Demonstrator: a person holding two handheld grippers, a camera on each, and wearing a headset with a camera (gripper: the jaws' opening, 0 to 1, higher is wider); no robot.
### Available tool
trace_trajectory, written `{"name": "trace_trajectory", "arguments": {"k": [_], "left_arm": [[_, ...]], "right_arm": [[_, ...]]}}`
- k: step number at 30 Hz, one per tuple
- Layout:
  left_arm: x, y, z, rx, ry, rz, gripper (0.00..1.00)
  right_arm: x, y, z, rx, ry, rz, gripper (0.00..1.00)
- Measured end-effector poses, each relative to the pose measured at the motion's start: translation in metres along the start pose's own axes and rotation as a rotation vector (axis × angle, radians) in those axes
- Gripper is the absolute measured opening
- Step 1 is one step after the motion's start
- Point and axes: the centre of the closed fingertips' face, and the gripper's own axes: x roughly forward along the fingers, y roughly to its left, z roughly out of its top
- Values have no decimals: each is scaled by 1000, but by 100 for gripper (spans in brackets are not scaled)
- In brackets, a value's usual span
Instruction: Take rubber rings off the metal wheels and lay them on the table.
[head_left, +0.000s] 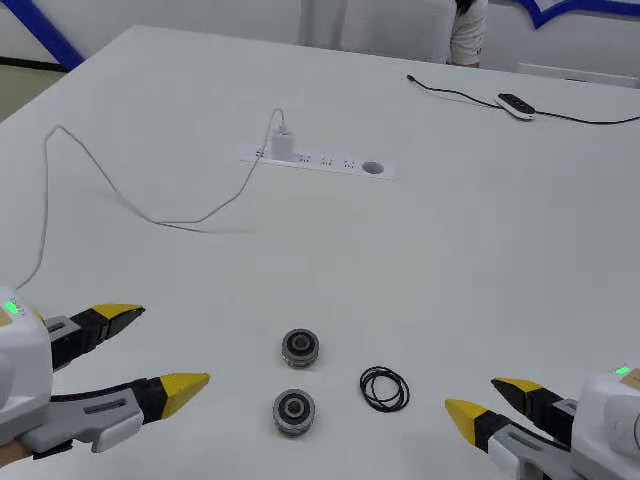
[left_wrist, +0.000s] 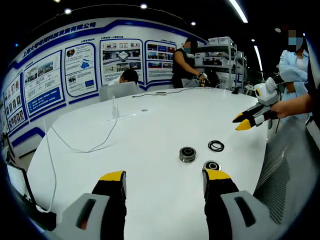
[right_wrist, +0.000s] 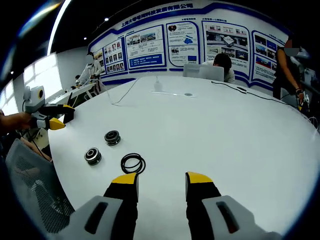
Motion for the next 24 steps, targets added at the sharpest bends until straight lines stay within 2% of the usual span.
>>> {"name": "trace_trajectory", "arguments": {"k": [3, 5, 8, 14, 18, 24], "left_arm": [[-4, 1, -2, 7, 6, 13, 66], [-6, 3, -1, -1, -6, 33, 67], [-8, 4, -3, -5, -7, 48, 69], [-13, 1, -8, 11, 10, 53, 74], [-15, 2, -13, 2, 17, 68, 78], [-16, 3, -19, -25, 15, 89, 86]], "right_arm": [[-6, -5, -1, -7, -6, -33, 40], [-10, -7, -1, -13, -14, -49, 41], [-12, -9, -2, 6, -21, -62, 45], [-13, -6, -9, 27, -19, -61, 50], [-10, -2, -17, 14, 10, -45, 54], [-10, 4, -15, 9, 8, -34, 59]]}}
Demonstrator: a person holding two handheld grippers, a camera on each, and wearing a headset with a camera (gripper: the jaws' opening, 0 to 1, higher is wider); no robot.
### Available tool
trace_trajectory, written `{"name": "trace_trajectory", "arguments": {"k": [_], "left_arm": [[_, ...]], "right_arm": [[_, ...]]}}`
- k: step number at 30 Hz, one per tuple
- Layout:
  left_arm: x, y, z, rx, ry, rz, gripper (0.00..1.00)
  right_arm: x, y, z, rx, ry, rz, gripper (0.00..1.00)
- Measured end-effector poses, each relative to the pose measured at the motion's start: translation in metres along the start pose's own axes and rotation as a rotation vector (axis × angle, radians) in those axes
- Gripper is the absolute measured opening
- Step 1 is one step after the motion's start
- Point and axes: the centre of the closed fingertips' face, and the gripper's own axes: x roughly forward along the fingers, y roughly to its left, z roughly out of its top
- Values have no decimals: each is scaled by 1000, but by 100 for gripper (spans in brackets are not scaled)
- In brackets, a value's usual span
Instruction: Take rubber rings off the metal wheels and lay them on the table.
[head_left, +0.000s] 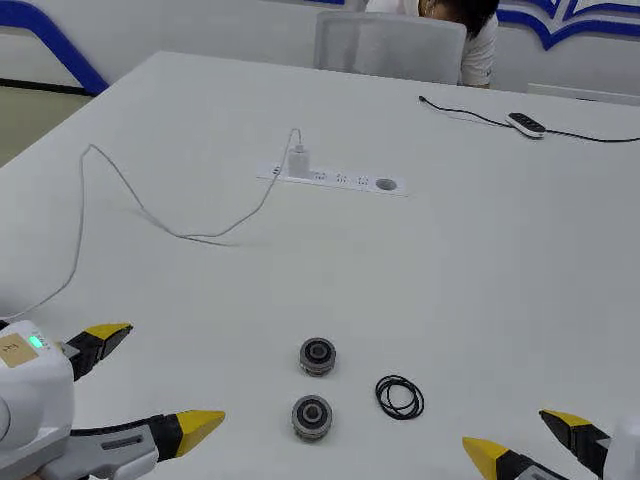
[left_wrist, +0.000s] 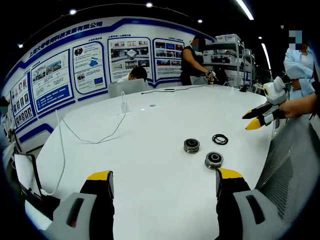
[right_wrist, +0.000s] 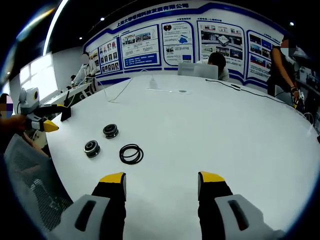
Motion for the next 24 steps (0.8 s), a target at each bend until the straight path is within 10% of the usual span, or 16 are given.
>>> {"name": "trace_trajectory", "arguments": {"k": [24], "left_arm": [[9, -5, -7, -24, 0, -10, 93]], "right_arm": [[13, 19, 23, -30, -45, 118, 75]]}}
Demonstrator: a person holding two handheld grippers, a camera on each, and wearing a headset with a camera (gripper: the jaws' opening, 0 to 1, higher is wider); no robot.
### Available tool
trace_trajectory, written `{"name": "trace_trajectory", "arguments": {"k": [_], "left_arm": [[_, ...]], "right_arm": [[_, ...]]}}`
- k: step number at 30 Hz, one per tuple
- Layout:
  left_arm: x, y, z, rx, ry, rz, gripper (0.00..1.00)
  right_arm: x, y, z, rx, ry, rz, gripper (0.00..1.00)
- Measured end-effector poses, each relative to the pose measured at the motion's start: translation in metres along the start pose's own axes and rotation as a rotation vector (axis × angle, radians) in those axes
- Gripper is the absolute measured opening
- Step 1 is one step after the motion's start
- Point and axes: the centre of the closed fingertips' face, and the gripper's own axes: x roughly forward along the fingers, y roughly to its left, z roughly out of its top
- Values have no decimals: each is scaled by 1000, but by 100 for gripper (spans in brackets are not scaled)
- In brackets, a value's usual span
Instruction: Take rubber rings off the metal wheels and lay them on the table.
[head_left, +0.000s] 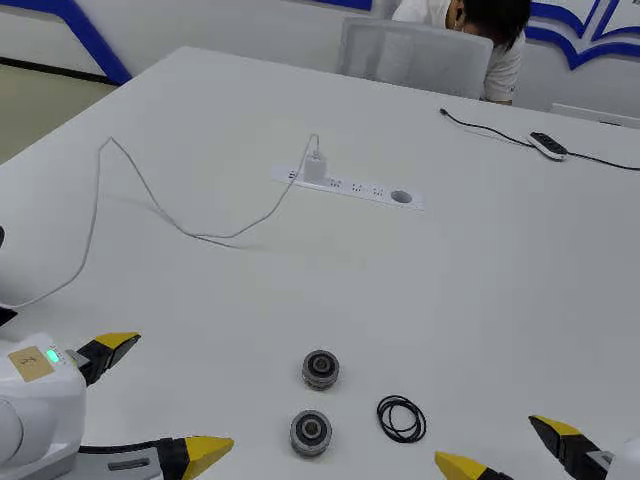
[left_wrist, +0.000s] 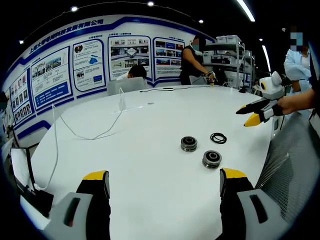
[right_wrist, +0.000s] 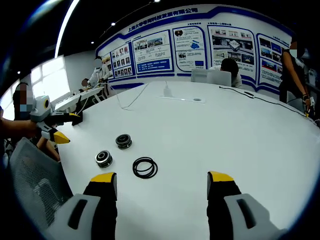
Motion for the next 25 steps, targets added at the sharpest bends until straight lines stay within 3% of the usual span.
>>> {"name": "trace_trajectory", "arguments": {"k": [12, 25], "left_arm": [[3, 1, -11, -6, 32, -2, 93], [5, 3, -9, -3, 36, -8, 93]], "right_arm": [[3, -2, 0, 1, 12, 7, 75], [5, -2, -8, 8, 36, 11, 77]]}}
